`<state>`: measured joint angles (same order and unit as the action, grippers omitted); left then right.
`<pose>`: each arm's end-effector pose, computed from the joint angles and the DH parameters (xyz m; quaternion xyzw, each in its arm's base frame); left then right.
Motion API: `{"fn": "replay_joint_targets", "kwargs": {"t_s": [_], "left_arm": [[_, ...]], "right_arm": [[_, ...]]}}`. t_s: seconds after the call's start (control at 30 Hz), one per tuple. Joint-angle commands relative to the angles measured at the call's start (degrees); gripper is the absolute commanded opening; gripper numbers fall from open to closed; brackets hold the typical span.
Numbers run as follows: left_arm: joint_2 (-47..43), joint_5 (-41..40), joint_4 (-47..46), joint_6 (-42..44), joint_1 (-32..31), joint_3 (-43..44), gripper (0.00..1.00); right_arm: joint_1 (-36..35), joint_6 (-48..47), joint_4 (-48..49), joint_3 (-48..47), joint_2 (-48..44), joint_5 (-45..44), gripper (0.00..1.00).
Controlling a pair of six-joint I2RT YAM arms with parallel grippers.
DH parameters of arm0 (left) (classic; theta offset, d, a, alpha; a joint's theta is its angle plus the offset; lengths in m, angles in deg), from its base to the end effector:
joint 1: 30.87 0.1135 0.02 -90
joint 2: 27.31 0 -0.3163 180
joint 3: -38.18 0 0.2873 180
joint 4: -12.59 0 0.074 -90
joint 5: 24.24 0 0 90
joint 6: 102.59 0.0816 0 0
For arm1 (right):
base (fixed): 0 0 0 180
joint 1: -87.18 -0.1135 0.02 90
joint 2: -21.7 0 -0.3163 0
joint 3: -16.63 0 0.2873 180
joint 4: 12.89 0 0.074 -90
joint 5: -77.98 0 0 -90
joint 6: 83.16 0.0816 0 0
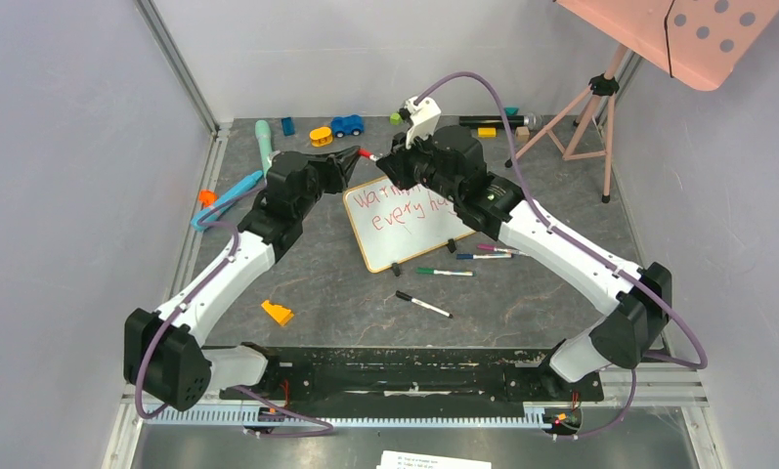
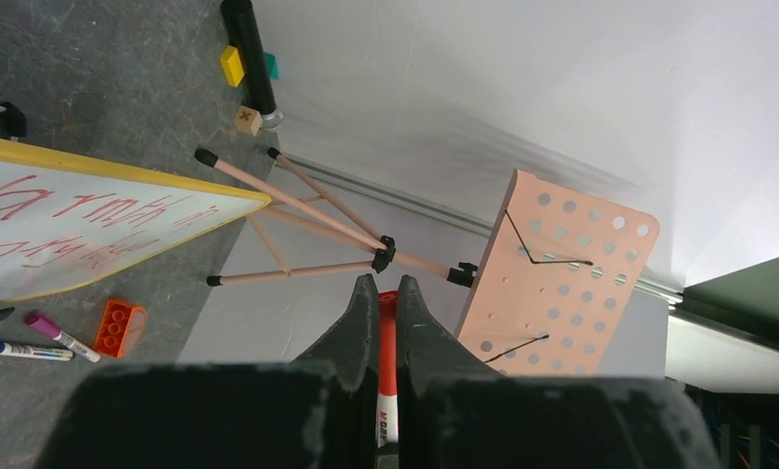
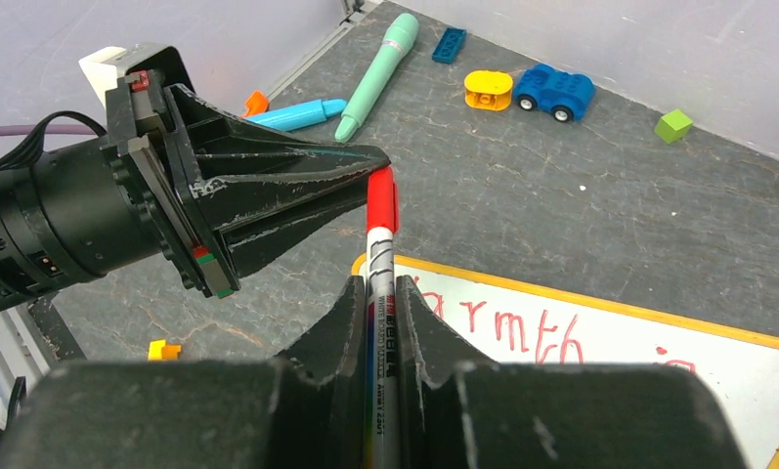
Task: Write a sentence on the whiteboard
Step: Insert the pen cap into the whiteboard marker.
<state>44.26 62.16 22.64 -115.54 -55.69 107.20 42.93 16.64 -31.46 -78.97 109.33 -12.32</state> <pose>0.3277 -0.1459 0.3669 -0.5068 0.5933 -0.5503 0.2971 0.3186 0.3098 0.4407 -0.2262 0.7354 0.2884 0.5699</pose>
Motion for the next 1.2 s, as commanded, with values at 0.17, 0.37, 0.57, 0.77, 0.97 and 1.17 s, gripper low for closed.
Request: {"fn": "replay_joint_targets", "kwargs": {"t_s": [0.17, 0.37, 0.57, 0.77, 0.97, 1.17], "left_arm": [[-2.7, 12.1, -2.46, 7.62, -9.24, 5.52, 0.02], [-0.97, 13.28, -2.92, 7.25, -13.95, 7.65, 0.02], [1.75, 17.79, -3.63, 7.33, -17.04, 10.24, 0.02], [1.9, 16.53, -6.67, 4.35, -16.93, 7.11, 0.02], [6.78, 19.4, -9.82, 4.26, -17.62, 11.38, 0.02], [8.69, 23.25, -10.37, 7.48, -17.91, 16.55, 0.02]], "right_arm": [[-0.19, 0.1, 0.67, -0.58, 2.17, -1.33, 0.0], [2.4, 3.69, 1.26, -0.34, 3.55, 5.49, 0.0], [5.63, 5.99, 0.97, -0.37, 4.19, 11.65, 0.0], [4.81, -1.13, -3.25, -1.61, 1.99, 5.92, 0.0], [0.22, -9.02, -6.97, -2.47, 0.21, -6.09, 0.0], [7.93, 1.73, -4.97, -2.31, 2.71, 8.38, 0.0]]}}
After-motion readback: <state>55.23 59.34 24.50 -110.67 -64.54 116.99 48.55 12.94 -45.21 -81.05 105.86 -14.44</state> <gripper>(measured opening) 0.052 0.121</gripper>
